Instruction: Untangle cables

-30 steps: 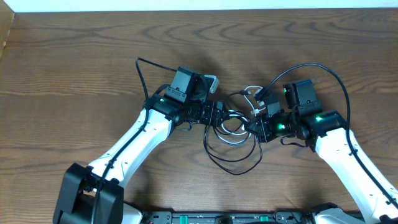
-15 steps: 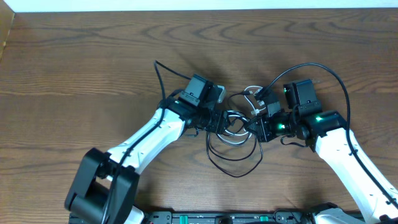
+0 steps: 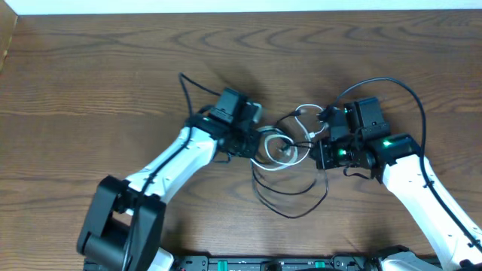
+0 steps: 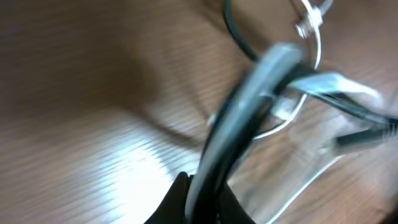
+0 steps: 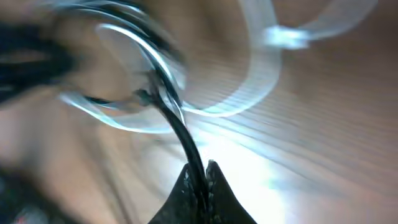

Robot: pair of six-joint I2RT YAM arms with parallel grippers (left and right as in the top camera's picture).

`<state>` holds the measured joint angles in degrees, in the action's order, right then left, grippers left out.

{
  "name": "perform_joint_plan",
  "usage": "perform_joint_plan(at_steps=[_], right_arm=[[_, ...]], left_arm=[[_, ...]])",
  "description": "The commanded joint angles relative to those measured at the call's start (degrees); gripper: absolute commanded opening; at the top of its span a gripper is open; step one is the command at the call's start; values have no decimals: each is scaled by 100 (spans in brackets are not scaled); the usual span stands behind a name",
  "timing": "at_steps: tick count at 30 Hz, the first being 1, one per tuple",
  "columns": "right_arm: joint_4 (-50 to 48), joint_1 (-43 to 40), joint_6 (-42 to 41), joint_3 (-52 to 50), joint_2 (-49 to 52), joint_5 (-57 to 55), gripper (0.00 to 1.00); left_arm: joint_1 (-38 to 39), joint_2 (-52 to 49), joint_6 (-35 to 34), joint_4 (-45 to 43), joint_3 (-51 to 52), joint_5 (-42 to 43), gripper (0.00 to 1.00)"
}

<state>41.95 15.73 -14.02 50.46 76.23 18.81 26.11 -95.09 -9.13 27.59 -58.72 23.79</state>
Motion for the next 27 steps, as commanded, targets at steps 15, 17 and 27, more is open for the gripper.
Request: perform_joint_plan(at_steps=[15,17,27], right_arm=[[675,-1322,-1821,13,-46,-2839,50],[225,-1270,-647,13,-46,-1200,56],[-732,-553,1226,13,-46,1631,63]], left_arm=[[-455,424,11,326,48,479,8],[-455,424,59,157,48,935,8],[-455,424,201,-1147,44,3893,8]])
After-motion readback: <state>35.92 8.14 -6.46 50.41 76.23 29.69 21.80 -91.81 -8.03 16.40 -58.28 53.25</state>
